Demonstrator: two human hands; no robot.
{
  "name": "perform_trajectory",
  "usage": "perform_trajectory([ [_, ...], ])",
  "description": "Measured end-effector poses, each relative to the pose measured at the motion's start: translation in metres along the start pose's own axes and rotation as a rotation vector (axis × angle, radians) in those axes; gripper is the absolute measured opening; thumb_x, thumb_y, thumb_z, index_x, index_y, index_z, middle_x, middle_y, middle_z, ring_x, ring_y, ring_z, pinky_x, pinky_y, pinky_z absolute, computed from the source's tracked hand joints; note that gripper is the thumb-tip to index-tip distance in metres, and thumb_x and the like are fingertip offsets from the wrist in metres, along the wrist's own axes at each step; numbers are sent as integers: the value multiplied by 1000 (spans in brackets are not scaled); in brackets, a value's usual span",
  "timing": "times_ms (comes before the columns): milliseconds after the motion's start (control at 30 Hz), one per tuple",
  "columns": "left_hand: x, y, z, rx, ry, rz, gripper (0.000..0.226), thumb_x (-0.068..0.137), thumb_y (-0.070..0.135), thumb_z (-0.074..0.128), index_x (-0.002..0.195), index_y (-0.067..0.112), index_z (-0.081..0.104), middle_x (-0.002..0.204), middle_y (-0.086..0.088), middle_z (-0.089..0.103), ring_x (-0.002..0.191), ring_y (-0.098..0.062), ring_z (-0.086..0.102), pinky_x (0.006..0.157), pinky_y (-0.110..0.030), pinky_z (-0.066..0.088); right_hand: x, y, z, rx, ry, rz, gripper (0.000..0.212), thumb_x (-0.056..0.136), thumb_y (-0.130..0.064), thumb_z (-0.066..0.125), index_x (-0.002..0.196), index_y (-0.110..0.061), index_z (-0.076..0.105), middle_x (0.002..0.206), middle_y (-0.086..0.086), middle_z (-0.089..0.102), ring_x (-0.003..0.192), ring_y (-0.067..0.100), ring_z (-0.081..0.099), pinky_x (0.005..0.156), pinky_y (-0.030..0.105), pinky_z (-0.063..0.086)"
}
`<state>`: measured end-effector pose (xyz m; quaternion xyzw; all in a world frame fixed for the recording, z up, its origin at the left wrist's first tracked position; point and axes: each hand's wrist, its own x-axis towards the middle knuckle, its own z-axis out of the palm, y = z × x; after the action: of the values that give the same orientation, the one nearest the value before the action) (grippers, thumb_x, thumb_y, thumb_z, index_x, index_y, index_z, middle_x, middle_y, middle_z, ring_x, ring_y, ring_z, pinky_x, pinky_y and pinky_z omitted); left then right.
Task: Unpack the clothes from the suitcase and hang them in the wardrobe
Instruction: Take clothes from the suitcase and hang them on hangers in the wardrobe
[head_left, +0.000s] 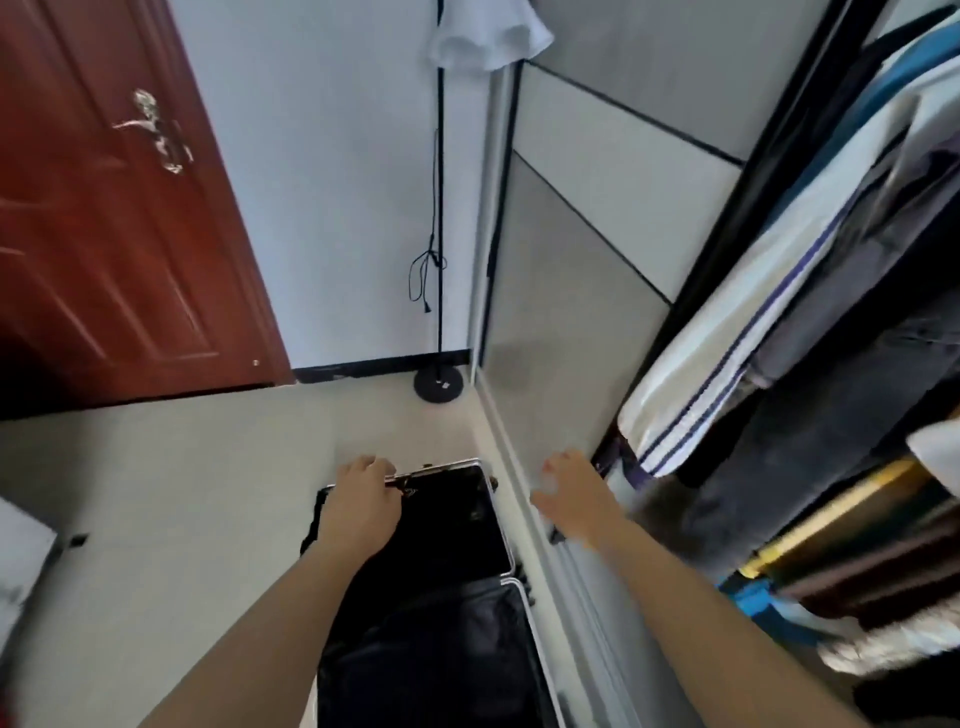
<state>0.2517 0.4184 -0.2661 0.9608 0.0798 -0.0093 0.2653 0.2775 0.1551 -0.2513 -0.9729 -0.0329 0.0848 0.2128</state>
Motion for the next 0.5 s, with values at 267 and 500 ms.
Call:
perform_trajectory([
  [267,2,-121,138,-88,-44,-297,36,95,15,43,129,17,55,139,4,47,129,-14,41,97,-26,40,57,20,201,83,-344,14,31,93,-35,54,119,-18,53,113,-6,45,98,13,52,87,29,47],
  [500,17,-239,341,-129,-117,-366,35,97,20,44,130,25,53,148,8,36,131,-5,39,94,-16,36,113,101,421,53,-505,53,40,96,-39,52,131,-20,47,125,-7,42,111,12,49,90,25,44],
])
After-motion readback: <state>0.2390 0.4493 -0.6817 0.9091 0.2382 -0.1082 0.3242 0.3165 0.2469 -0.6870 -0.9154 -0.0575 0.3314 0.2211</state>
